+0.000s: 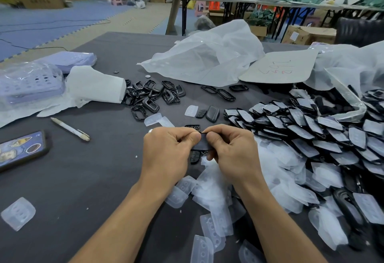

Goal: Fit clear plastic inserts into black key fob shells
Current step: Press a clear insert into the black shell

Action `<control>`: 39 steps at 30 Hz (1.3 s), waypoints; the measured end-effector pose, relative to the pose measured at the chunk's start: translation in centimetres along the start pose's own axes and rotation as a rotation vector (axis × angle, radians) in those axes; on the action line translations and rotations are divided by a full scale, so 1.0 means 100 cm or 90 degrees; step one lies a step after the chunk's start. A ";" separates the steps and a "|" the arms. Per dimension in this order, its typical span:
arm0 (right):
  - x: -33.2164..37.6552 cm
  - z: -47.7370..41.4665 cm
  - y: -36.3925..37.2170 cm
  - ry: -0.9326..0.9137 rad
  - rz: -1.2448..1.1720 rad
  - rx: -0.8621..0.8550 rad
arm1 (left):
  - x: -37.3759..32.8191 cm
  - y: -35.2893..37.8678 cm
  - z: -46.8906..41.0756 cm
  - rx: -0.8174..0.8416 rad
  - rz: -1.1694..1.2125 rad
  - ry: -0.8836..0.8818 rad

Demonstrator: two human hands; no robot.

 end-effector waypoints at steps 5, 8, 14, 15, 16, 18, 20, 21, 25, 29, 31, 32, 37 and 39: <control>-0.004 -0.001 -0.003 0.006 0.012 -0.019 | 0.005 0.001 -0.004 0.073 0.090 -0.107; -0.005 -0.003 -0.006 0.015 -0.002 -0.034 | 0.009 0.002 -0.005 0.138 0.172 -0.168; -0.004 -0.001 -0.003 0.027 -0.028 -0.022 | 0.013 0.004 -0.007 0.099 0.199 -0.173; -0.002 0.000 -0.003 0.022 -0.026 -0.016 | 0.013 0.004 -0.007 0.084 0.195 -0.170; -0.002 0.001 -0.002 0.015 -0.022 -0.008 | 0.014 0.003 -0.007 0.069 0.189 -0.168; -0.001 0.001 -0.001 0.010 -0.021 0.004 | 0.013 0.002 -0.006 0.044 0.178 -0.169; -0.001 0.001 0.000 0.012 -0.051 0.007 | 0.011 0.002 -0.004 0.018 0.160 -0.162; 0.000 0.001 0.000 0.011 -0.071 0.003 | 0.009 0.003 -0.002 0.003 0.148 -0.148; 0.007 0.002 -0.004 -0.040 -0.145 -0.018 | -0.006 0.001 0.007 -0.055 0.092 -0.034; 0.012 0.002 -0.009 -0.098 -0.218 -0.034 | -0.012 -0.005 0.009 -0.132 0.065 0.032; 0.012 0.003 -0.009 -0.114 -0.232 -0.029 | -0.012 -0.007 0.011 -0.168 0.036 0.049; 0.012 0.004 -0.009 -0.123 -0.231 -0.025 | -0.013 -0.008 0.013 -0.187 0.005 0.071; 0.009 0.004 -0.009 -0.056 -0.211 -0.003 | -0.013 -0.013 0.017 -0.279 -0.152 0.205; 0.010 0.003 -0.007 0.099 -0.321 0.030 | -0.011 -0.016 0.015 -0.306 -0.194 0.266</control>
Point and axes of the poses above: each hand's wrist, its own z-axis away from the middle knuckle, its own y-axis out of the palm, x = y × z, the point moved 2 cm from there along -z, towards the middle knuckle, and after that the axes turned 5 degrees about -z, right-handed, at the moved point
